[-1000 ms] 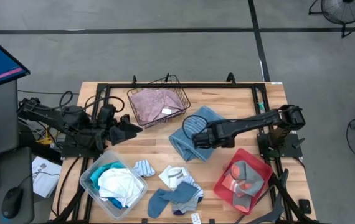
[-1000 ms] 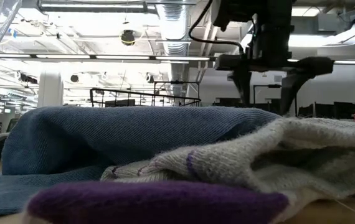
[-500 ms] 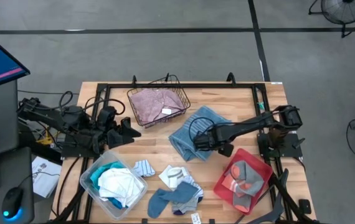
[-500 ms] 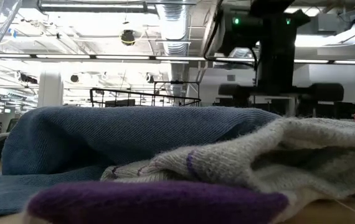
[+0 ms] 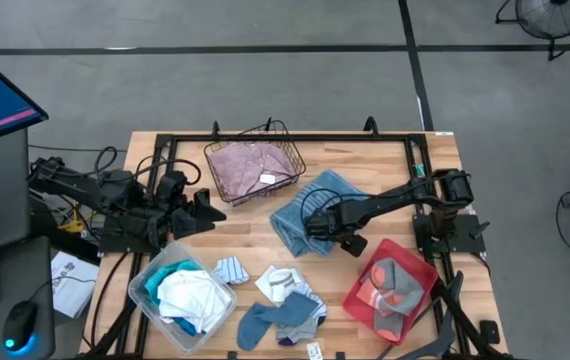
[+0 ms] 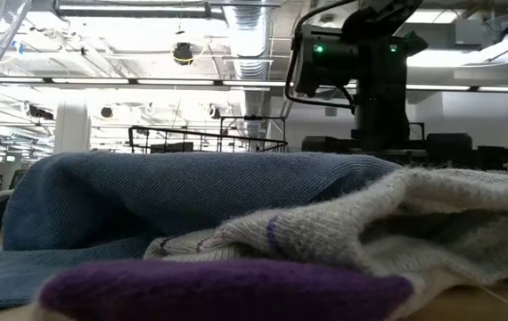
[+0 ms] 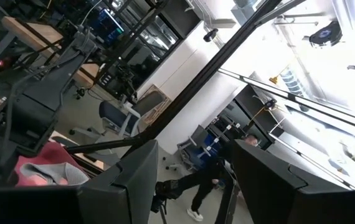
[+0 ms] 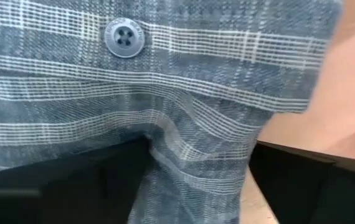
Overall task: Pick & Place Cloths
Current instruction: Put the blue polo shirt into the black mesh basket
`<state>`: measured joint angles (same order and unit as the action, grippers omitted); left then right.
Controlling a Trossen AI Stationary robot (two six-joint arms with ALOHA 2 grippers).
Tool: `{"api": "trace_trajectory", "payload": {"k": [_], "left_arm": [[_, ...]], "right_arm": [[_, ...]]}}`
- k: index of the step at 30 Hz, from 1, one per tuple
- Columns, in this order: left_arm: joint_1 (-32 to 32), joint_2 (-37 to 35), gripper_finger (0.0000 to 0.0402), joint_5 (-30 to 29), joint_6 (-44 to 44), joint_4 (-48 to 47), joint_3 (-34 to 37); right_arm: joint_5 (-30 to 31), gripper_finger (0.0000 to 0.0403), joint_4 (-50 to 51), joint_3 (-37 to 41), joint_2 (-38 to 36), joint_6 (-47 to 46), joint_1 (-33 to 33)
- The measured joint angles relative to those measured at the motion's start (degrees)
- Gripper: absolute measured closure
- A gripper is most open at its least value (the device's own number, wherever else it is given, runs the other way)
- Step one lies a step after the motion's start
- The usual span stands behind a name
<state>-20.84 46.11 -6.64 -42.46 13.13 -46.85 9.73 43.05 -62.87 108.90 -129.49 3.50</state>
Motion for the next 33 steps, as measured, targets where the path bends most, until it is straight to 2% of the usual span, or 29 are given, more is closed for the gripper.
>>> {"api": "trace_trajectory", "payload": {"k": [2, 5, 8, 9, 12, 16, 27, 33], "left_arm": [[0.0, 0.0, 0.0211, 0.0, 0.0, 0.0, 0.0], [0.0, 0.0, 0.0211, 0.0, 0.0, 0.0, 0.0], [0.0, 0.0, 0.0211, 0.0, 0.0, 0.0, 0.0], [0.0, 0.0, 0.0211, 0.0, 0.0, 0.0, 0.0], [0.0, 0.0, 0.0211, -0.2, -0.2, 0.0, 0.0], [0.0, 0.0, 0.0211, -0.2, -0.3, 0.0, 0.0], [0.0, 0.0, 0.0211, -0.2, -0.3, 0.0, 0.0], [0.0, 0.0, 0.0211, 0.0, -0.2, 0.0, 0.0]], "right_arm": [[0.0, 0.0182, -0.2, 0.0, 0.0, -0.2, -1.0], [1.5, 0.0270, -1.1, 0.0, 0.1, -0.2, -1.8], [7.3, 0.0359, -3.5, 0.1, 0.6, 1.8, -2.1], [9.3, 0.0377, -4.0, 0.2, 0.8, 3.0, -2.2], [12.0, 0.0382, -5.0, 0.4, 0.9, 8.6, -2.2], [12.1, 0.0390, -5.6, 0.8, -2.4, 17.0, -1.4], [24.1, 0.0390, 1.2, 0.6, -18.4, 18.7, 4.1], [28.1, 0.0390, -0.7, -1.7, -22.6, 25.5, 5.1]]}}
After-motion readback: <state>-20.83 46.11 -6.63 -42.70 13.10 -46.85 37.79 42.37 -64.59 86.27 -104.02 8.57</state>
